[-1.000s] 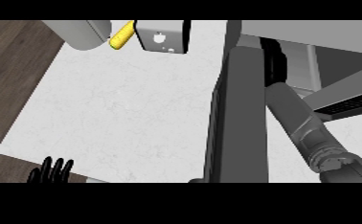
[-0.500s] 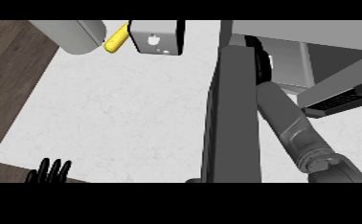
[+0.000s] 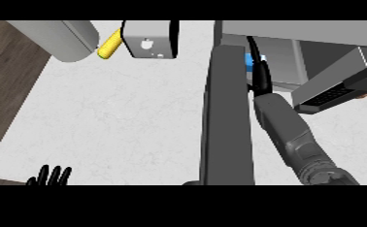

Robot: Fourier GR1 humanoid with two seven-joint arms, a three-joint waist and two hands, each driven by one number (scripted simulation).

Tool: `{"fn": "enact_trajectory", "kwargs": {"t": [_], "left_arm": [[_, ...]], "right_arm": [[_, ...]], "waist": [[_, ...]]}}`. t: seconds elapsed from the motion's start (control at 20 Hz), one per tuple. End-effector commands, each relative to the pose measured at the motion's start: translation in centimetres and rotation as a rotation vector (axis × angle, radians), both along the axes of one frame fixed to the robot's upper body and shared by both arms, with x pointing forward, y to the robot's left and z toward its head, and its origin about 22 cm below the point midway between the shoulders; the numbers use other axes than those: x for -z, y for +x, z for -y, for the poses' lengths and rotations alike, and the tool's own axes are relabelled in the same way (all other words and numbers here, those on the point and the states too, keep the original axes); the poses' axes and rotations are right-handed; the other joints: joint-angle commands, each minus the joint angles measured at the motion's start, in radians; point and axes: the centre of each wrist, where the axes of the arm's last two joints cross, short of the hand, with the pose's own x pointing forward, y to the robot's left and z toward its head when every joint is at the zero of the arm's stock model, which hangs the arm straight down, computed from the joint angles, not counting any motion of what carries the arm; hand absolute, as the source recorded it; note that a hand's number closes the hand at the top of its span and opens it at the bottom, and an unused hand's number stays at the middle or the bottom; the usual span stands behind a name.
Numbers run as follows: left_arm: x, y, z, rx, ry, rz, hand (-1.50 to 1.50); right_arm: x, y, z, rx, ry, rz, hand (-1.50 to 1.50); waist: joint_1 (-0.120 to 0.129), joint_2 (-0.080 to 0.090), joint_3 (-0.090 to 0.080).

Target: Pick up the milk, place it into the microwave and close the microwave

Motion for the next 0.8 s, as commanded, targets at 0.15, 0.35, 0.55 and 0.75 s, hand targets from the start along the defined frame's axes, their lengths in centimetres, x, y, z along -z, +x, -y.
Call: {"fn": "enact_trajectory", "kwargs": {"t": [0.15,0.35,0.55,0.75], "left_arm": [[-0.6,-0.4,0.3,-0.008,0.013,0.000,-1.50],[-1.4,-0.6,-0.5,-0.009,0.007,-0.018,-1.50],[-2.0,-1.2,1.2,-0.034,0.018,-0.040,-1.50],[-0.3,-1.4,-0.5,-0.012,0.033,-0.049,-1.50]], "right_arm": [[2.8,-2.3,2.0,-0.076,0.161,-0.002,-1.50],[5.5,-4.8,2.9,-0.083,0.185,-0.014,-1.50],[6.7,-6.0,3.4,-0.131,0.224,0.003,-1.50],[8.9,-8.6,3.3,-0.184,0.289,-0.014,-1.50]], "waist": [[-0.029,-0.012,-0.002],[-0.048,-0.021,-0.003],[-0.067,-0.031,-0.004],[-0.084,-0.038,-0.006]]}}
